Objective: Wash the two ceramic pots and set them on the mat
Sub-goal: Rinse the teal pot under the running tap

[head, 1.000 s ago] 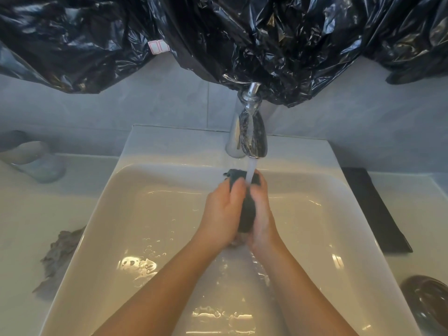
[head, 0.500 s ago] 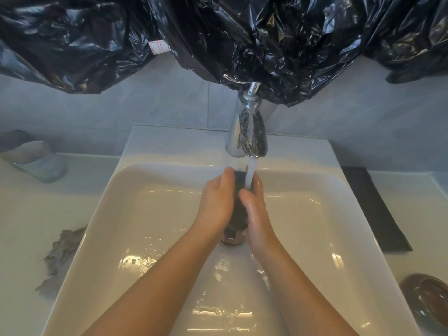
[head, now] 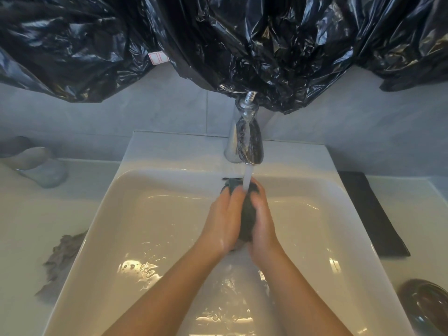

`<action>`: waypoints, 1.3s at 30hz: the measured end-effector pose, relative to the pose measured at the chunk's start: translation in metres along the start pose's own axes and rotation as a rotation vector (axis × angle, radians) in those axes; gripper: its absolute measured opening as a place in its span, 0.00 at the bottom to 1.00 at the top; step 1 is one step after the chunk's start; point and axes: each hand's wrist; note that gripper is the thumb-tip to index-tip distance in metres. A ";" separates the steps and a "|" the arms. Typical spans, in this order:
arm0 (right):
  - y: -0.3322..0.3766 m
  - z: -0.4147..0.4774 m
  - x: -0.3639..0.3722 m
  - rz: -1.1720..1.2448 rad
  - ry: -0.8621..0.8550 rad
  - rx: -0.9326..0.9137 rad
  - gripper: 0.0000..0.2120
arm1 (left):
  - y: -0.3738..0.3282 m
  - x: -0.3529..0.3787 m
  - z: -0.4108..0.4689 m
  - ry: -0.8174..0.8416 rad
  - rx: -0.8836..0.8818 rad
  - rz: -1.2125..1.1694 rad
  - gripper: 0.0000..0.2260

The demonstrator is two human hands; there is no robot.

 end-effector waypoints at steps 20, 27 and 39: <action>0.002 0.000 0.004 -0.178 0.006 -0.012 0.28 | -0.009 -0.002 0.017 -0.040 -0.205 -0.130 0.17; 0.010 0.000 -0.010 0.297 -0.018 0.241 0.25 | 0.007 -0.020 0.002 0.368 0.330 0.604 0.13; 0.012 -0.004 -0.010 0.425 0.057 0.339 0.25 | 0.015 -0.048 0.000 0.416 0.490 0.732 0.10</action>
Point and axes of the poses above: each hand's wrist, its own z-axis towards the middle knuckle, its own x-axis out of the palm, y = z × x, and after that the axes turned 9 degrees about -z, right-handed
